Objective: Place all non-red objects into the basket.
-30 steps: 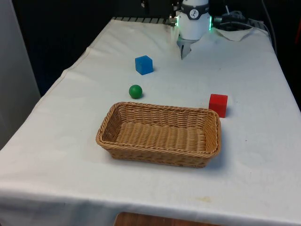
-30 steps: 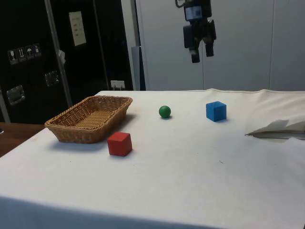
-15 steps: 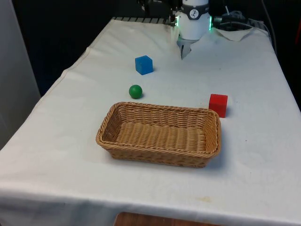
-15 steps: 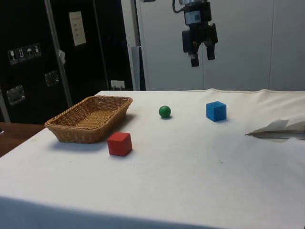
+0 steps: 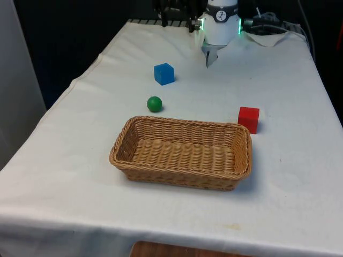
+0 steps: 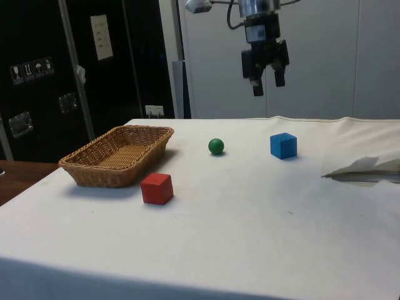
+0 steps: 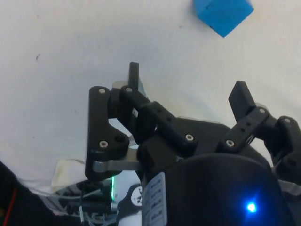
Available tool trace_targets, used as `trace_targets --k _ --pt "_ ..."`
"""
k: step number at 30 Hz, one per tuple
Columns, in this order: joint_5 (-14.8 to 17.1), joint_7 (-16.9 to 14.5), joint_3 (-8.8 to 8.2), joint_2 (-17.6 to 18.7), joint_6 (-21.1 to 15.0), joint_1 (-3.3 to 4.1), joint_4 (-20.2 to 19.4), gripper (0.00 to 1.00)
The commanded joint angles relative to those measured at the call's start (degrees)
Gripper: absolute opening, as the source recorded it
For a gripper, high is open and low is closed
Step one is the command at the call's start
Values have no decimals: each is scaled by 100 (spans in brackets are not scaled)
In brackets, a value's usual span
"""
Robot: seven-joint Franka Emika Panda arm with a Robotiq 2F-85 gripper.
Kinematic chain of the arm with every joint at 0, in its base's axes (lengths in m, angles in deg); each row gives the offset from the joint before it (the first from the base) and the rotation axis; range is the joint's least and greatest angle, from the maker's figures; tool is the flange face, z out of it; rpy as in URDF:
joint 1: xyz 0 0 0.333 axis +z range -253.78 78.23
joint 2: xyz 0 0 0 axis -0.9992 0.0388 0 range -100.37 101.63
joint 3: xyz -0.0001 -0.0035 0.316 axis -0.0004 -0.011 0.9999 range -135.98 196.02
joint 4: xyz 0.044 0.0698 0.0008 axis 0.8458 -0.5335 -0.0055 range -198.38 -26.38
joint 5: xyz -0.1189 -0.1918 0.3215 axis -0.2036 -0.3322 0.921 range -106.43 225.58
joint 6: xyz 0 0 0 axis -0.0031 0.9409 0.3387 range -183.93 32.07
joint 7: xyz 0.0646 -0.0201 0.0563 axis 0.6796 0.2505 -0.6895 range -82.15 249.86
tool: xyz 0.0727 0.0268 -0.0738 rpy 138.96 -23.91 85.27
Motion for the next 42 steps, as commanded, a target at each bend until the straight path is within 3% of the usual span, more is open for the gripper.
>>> trace_targets --k 1,2,7,9,10,11,18,19,21,26,27,28,35,36,37,42 --pt "0 17 -11 40 -52 0 -17 100" --pt "-63 97 -17 80 -201 -40 -57 100" --pt "-97 223 -69 246 -493 -57 -138 100" --pt "-103 264 -92 292 -590 -57 -172 100" --pt "-11 195 -103 286 -493 -11 -149 100" --pt "-115 281 -103 309 -636 -57 -189 100" --pt "-172 430 -206 453 -980 -57 -321 100" --pt "-86 361 -223 441 -882 -17 -298 100" --pt "-172 453 -235 487 -1083 -63 -367 100" --pt "-138 498 -315 573 -1409 -46 -510 100" --pt "-86 435 -315 573 -1272 -17 -464 100" --pt "-126 504 -344 602 -1541 -46 -584 100" --pt "-80 516 -464 705 -2028 -29 -842 100" --pt "-86 493 -453 682 -1896 -17 -796 100" --pt "-74 521 -487 745 -2172 -23 -911 100" --pt "-63 510 -573 877 -2510 -29 -1049 100"
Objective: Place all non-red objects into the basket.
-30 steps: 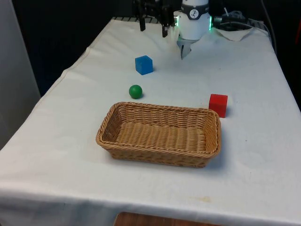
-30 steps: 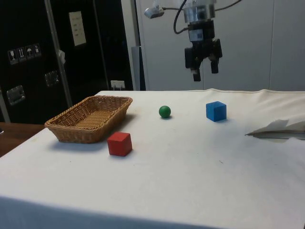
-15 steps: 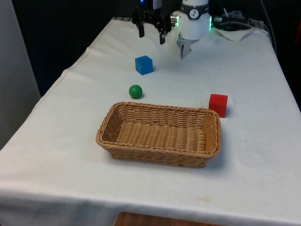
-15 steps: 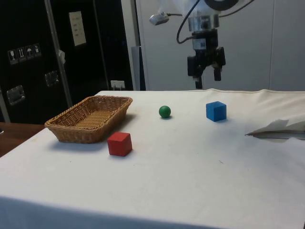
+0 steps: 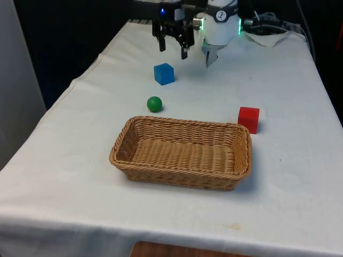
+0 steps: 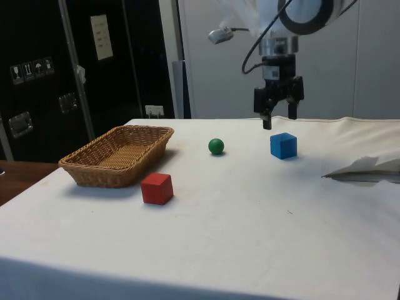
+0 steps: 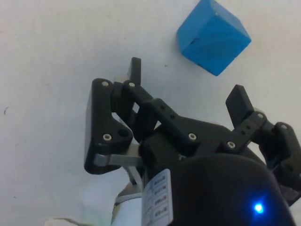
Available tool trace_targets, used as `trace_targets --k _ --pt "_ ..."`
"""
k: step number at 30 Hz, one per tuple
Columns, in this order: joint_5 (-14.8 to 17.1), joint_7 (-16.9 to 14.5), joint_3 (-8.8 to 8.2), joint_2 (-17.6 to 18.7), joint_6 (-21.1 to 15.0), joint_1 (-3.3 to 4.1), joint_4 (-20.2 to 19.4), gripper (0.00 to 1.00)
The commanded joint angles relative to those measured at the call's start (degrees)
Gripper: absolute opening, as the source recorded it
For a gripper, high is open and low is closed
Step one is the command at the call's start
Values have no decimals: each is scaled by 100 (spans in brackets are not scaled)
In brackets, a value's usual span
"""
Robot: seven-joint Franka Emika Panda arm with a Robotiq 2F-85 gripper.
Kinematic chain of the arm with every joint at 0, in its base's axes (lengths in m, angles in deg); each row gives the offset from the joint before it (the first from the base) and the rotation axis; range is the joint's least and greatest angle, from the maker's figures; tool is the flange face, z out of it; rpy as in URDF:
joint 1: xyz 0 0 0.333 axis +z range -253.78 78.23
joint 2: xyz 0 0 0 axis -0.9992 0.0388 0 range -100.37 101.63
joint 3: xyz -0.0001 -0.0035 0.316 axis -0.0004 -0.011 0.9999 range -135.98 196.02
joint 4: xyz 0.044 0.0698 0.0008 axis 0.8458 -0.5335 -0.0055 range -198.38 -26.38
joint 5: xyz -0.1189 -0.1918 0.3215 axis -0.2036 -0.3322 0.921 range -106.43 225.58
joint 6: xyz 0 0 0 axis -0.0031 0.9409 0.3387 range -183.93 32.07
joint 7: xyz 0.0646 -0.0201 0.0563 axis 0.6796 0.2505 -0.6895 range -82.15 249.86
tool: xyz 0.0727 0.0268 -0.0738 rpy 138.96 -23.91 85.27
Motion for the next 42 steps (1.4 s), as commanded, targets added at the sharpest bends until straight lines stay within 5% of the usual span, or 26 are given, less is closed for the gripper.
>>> trace_targets --k 1,22,26,32,33,42 --pt "17 -23 -40 11 -109 -11 -34 100" --pt "132 -195 -458 476 -498 11 -6 100" --pt "92 -97 -453 659 -556 6 40 100" --pt "498 -223 -418 768 -768 40 -6 100" --pt "338 -126 -435 877 -762 23 52 100" --pt "974 -298 -292 951 -791 57 109 100"
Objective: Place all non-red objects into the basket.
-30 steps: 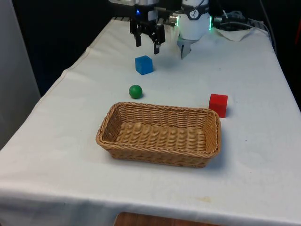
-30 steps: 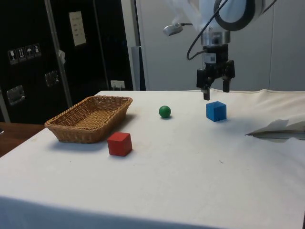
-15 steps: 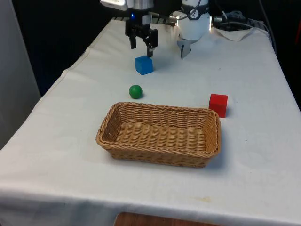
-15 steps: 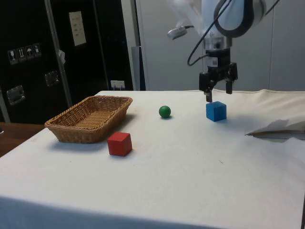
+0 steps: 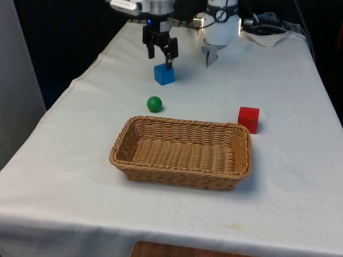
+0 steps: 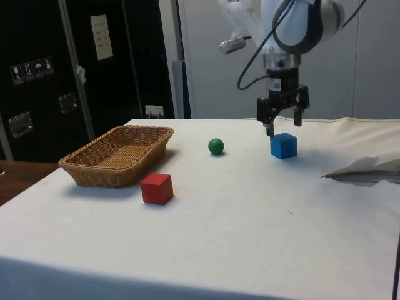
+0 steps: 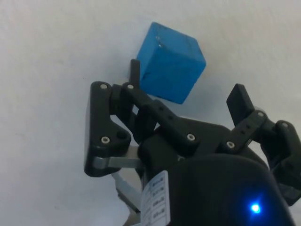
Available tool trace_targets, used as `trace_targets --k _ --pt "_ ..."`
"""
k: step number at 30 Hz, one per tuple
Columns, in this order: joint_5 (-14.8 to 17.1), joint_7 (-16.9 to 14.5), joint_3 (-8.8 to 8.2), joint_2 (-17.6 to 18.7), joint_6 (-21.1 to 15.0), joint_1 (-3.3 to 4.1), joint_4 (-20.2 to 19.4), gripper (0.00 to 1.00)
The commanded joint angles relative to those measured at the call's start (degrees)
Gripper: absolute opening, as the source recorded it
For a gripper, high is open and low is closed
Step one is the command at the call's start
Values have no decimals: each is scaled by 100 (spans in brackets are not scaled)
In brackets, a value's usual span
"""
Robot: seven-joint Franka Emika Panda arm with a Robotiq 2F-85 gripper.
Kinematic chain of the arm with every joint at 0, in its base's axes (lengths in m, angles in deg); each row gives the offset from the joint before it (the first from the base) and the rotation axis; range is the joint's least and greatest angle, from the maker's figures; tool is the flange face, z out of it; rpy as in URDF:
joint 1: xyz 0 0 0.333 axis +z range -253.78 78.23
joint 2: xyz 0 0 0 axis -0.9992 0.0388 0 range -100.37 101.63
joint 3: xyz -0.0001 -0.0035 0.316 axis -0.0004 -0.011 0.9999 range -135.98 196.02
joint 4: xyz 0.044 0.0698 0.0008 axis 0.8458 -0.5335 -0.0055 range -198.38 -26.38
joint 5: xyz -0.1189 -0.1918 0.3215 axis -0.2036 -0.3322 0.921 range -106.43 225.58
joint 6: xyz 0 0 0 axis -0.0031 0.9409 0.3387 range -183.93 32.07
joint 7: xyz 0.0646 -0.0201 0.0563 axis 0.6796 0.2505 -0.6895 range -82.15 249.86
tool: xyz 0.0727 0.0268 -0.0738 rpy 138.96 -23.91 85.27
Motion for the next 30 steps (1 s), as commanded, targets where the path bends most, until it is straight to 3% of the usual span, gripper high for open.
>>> trace_targets --k 1,7,8,9,16,17,18,23,24,25,30 --pt "189 -109 40 -115 -6 6 -57 100" --pt "407 -138 80 11 -40 0 -40 100" --pt "275 -52 52 109 0 11 23 100" --pt "418 -138 80 23 -46 0 -46 100" --pt "619 -132 132 115 -74 6 -69 100" --pt "481 -52 86 201 -6 11 6 100" --pt "705 -138 160 132 -74 6 -63 100" --pt "945 -160 235 189 -63 0 -34 100" --pt "756 -52 160 275 -6 17 40 100" --pt "980 -166 246 195 -63 -6 -34 100" --pt "1157 -172 286 229 -52 -11 -23 100"
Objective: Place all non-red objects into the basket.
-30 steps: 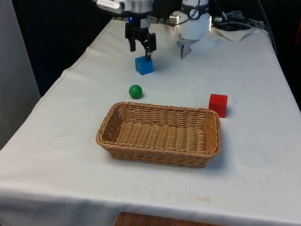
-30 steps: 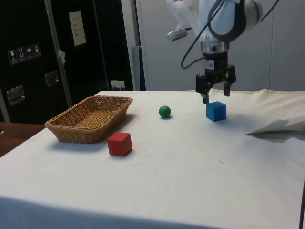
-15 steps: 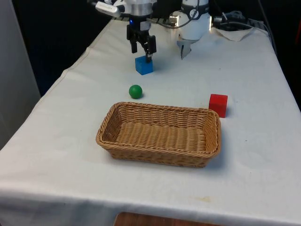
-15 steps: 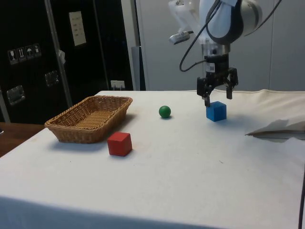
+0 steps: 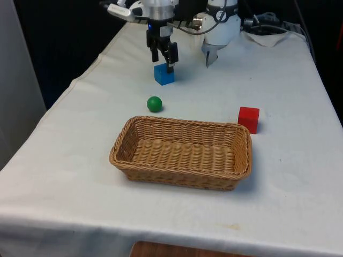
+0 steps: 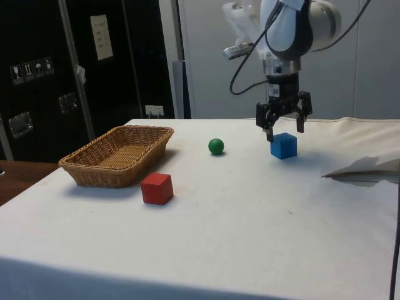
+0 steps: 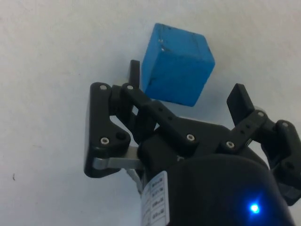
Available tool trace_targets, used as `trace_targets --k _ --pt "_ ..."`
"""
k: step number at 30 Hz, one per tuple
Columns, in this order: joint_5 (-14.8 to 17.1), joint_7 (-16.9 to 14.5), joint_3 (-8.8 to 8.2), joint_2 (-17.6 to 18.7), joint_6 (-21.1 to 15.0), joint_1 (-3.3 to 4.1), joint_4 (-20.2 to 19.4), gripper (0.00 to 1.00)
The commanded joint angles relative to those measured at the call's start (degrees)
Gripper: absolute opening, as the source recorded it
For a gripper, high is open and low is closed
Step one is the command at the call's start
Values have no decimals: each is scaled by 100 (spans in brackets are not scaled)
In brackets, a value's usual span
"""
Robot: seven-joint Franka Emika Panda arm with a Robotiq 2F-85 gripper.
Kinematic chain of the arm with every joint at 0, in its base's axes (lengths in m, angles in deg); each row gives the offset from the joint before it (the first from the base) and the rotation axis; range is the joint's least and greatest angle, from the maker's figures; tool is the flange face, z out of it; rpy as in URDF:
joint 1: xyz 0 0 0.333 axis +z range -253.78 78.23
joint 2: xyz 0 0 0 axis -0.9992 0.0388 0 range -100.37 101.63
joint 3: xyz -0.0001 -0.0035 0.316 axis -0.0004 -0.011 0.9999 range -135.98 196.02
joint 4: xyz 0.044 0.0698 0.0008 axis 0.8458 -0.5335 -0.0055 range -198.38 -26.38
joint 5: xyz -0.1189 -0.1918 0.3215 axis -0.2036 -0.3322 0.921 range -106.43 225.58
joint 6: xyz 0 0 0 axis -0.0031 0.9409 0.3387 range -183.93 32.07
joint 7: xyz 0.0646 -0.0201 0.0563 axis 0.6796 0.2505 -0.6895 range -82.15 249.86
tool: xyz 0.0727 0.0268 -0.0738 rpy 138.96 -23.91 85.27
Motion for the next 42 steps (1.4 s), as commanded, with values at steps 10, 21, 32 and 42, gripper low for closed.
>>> trace_targets --k 10,21,32,42 --pt "275 0 57 52 6 0 29 100" --pt "762 -126 275 126 -103 -34 -11 100" --pt "733 29 435 418 -275 -34 -17 68" --pt "728 86 504 521 -355 -52 -11 2"
